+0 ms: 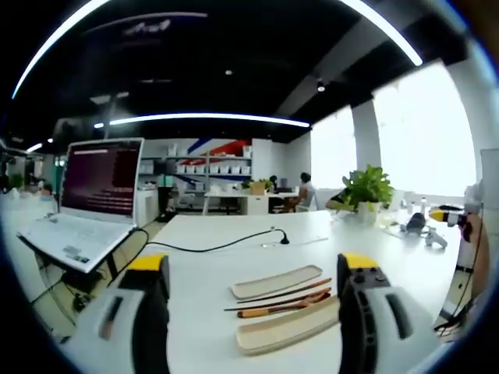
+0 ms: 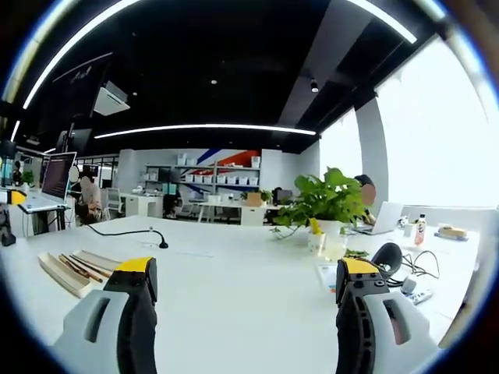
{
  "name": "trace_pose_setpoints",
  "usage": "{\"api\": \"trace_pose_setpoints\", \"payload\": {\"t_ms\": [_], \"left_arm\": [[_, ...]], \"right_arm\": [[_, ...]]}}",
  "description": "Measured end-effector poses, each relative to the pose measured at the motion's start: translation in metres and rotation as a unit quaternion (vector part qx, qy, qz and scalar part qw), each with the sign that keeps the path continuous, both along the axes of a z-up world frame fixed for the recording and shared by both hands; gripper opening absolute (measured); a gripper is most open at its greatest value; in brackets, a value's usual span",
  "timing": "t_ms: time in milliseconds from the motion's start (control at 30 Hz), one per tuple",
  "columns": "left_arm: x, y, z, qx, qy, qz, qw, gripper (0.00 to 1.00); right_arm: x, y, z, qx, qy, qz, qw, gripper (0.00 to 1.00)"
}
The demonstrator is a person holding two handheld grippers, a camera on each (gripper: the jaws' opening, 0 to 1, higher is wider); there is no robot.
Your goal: Arrange the utensils inside the cutlery case until each visible utensil rests in its matching compartment.
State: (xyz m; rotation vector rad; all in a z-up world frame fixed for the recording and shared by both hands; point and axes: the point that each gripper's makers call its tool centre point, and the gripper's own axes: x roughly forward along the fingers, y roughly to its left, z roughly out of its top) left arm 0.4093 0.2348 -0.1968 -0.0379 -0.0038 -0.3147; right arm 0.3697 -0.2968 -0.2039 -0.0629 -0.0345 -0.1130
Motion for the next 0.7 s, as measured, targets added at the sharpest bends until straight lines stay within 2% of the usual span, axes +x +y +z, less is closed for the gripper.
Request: {"api": "trace_pose_setpoints", "payload": {"t_ms": [67,700], "left_arm": [[-0.0001,0.0002,0.0001,-0.002,0.001,-0.001,1.0000,0.94],[0.0013,0.0062,-0.0017,0.004,0.006,0.005,1.0000,0.94]], "right_arm": [[-0.0007,0.0001,0.0018,-0.010,-0.003,0.001,0.9999,0.99],[-0.0013,0.0073,0.0045,-0.014,-0.004,0.013,0.9998,0.99]]}}
